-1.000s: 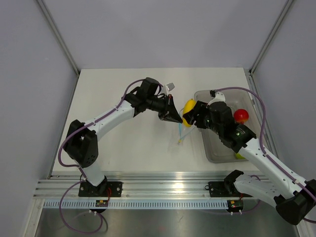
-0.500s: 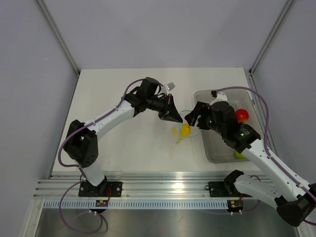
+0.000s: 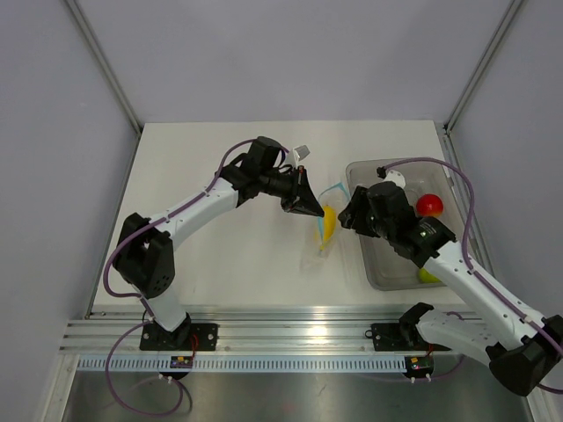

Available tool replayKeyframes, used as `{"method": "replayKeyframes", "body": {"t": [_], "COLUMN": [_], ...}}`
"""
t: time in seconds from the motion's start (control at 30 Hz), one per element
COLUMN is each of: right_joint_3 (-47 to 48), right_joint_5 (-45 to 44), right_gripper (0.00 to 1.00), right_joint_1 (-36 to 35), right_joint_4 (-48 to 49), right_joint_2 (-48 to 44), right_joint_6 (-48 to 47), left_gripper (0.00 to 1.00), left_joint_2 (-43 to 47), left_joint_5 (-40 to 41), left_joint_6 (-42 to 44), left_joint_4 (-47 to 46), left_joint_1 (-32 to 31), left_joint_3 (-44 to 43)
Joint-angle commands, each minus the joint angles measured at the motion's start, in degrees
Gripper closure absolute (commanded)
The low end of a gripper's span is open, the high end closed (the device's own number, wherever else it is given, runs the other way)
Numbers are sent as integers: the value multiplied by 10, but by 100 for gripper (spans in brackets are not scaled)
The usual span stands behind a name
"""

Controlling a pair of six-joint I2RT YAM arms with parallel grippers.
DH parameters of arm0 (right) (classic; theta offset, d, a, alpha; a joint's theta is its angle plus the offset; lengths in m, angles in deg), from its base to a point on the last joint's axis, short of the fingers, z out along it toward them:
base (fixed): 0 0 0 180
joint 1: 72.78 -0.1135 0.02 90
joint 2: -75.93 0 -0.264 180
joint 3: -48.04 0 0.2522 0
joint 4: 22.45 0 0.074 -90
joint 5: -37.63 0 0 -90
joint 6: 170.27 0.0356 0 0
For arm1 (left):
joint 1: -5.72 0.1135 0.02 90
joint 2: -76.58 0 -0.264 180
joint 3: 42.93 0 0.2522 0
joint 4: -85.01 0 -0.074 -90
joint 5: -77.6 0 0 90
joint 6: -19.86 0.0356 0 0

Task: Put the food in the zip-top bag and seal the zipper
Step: Place the fake fruit in the zipper food storage bag, then adjust the zipper food storage bag at the center of the board.

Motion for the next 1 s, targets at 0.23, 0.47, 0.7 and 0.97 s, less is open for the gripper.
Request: {"method": "replayKeyframes", "body": {"t": [0.23,0.47,0.7,0.97], "right_joint_3": [41,126,57,78], "right_joint_5": [-19,-25,-16,-11], "right_gripper": [100,100,100,33], "right_joint_1": [-4,-4,-4,-4], "right_joint_4": [-30,-56,-26,-26], "right_joint_2": [12,35,81,136], "right_joint_6": [13,-30,-18,-26], "left_gripper": [100,100,100,100], "left_joint_2": [24,27,29,0], "left_joint_5": [79,262,333,316], "left_joint_6": [121,228,252,224], "left_joint_4": [140,322,338,302], "left_joint_1": [16,18,11,-31], "left_joint_3": [-49,-174,-141,-138]}}
